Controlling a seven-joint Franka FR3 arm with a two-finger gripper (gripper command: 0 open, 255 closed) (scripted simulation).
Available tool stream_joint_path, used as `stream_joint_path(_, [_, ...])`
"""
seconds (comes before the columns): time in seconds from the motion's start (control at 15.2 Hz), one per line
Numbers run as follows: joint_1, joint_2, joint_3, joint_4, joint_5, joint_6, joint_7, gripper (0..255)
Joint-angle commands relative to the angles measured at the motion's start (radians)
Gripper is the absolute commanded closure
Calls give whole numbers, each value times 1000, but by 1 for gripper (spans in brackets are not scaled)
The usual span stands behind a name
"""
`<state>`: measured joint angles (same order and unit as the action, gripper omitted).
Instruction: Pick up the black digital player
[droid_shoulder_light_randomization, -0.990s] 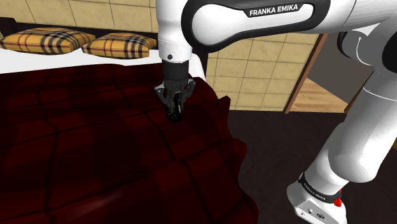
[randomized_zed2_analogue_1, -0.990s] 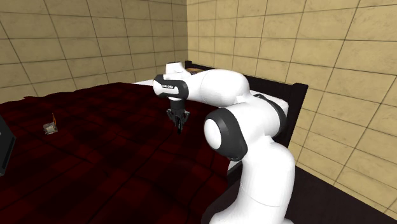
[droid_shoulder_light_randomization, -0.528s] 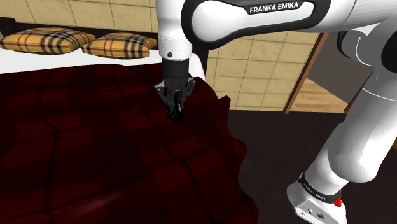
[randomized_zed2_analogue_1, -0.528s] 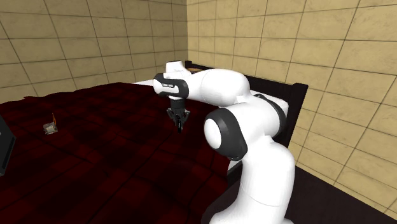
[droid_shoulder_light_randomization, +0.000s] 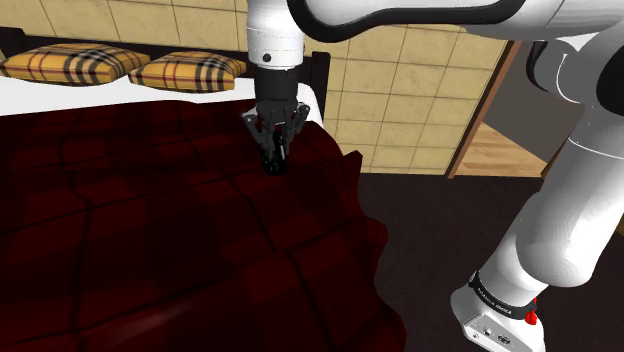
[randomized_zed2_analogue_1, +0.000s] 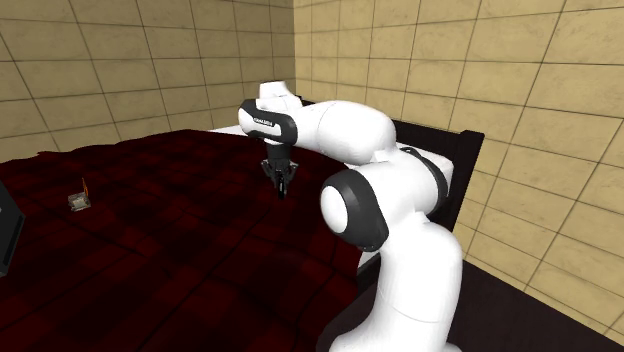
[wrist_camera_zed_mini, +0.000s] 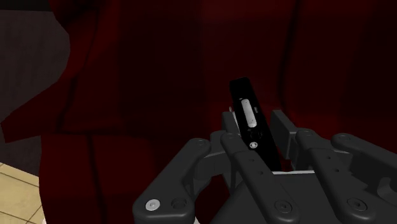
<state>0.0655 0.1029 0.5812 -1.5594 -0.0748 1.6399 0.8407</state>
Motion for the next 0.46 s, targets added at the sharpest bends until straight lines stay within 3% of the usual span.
stream_joint_path(0.0, [3, 8, 1, 36, -4, -30, 2, 255])
stream_joint_path(0.4, [11, 26, 4, 113, -14, -92, 7, 255])
